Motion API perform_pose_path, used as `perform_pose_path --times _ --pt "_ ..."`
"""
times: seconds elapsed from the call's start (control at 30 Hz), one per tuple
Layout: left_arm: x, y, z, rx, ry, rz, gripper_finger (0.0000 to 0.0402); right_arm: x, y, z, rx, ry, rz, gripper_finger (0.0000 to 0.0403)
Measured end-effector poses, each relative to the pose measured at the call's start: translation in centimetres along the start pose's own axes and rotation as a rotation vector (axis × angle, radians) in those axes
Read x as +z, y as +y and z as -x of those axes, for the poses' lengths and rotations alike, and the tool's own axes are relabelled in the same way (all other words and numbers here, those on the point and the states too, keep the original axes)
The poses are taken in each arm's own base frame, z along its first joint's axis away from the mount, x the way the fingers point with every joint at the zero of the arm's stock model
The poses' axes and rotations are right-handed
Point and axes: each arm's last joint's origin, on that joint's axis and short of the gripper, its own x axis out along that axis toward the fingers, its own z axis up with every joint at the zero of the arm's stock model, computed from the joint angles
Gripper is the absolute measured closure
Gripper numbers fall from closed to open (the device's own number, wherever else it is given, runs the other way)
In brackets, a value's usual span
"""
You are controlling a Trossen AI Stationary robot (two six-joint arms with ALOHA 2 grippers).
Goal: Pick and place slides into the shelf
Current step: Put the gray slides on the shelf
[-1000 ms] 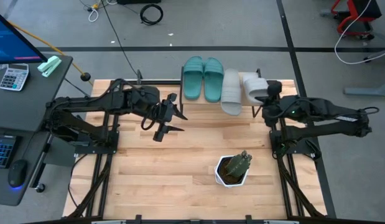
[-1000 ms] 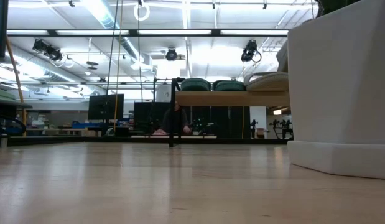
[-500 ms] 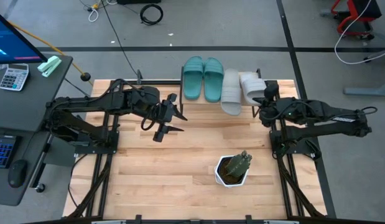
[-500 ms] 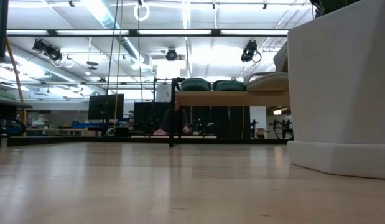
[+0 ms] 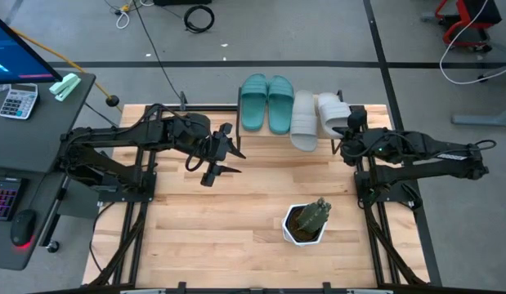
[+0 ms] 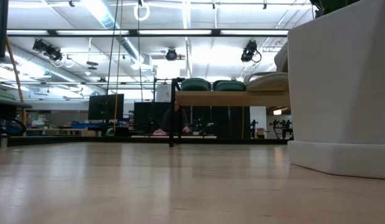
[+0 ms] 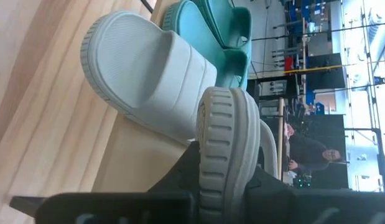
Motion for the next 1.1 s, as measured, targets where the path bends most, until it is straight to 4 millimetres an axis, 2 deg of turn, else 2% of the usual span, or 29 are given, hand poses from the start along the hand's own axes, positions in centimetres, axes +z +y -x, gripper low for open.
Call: perform_pose_path --times 1.1 --pt "0.0 0.01 0.0 0.0 0.0 0.001 0.0198 0.33 0.23 -0.47 0.035 0.005 -0.051 0.0368"
